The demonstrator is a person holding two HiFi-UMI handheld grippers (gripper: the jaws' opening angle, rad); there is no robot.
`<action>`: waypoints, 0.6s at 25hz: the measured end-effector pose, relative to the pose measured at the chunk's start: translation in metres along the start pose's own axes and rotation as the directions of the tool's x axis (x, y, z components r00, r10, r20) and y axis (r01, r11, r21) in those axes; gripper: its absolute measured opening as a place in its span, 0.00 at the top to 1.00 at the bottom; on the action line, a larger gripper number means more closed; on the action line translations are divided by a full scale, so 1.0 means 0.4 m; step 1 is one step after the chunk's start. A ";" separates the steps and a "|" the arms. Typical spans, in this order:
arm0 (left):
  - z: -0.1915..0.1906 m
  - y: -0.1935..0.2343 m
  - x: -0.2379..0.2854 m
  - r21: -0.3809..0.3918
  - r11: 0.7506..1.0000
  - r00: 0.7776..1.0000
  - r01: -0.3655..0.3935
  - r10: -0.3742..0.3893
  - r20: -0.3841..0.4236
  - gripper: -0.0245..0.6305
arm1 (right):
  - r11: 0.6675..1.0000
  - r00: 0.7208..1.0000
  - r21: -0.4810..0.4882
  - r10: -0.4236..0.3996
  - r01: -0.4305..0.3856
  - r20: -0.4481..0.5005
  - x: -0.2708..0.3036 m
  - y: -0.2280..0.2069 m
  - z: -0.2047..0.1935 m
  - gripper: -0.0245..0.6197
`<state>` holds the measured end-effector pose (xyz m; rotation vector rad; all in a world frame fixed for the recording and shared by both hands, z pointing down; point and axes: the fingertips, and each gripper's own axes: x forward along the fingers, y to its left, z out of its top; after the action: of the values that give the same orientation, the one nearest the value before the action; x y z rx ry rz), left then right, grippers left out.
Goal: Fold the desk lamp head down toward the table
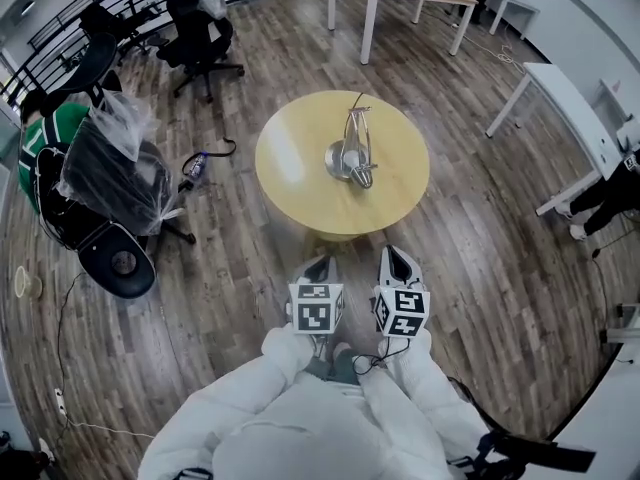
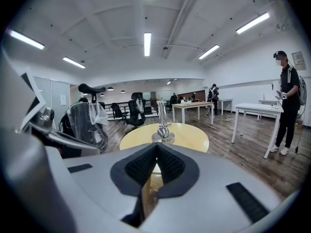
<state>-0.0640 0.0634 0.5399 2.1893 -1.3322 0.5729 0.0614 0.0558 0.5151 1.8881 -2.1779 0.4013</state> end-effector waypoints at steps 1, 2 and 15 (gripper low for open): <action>-0.002 -0.009 -0.004 -0.004 1.000 1.000 0.003 -0.003 0.004 0.96 | 1.000 1.000 -0.007 0.004 -0.004 -0.005 -0.005 -0.002 -0.003 0.94; -0.001 -0.017 -0.008 -0.003 1.000 1.000 0.005 -0.005 0.008 0.96 | 1.000 1.000 -0.014 0.008 -0.008 -0.008 -0.007 -0.003 -0.003 0.94; 0.010 -0.030 -0.028 -0.016 1.000 0.999 -0.018 0.019 0.025 0.96 | 0.998 0.998 -0.038 0.059 -0.059 0.004 -0.011 0.008 0.019 0.94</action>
<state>-0.0574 0.0732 0.5278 2.1804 -1.3672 0.5410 0.0589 0.0576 0.5062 1.8109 -2.2330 0.3635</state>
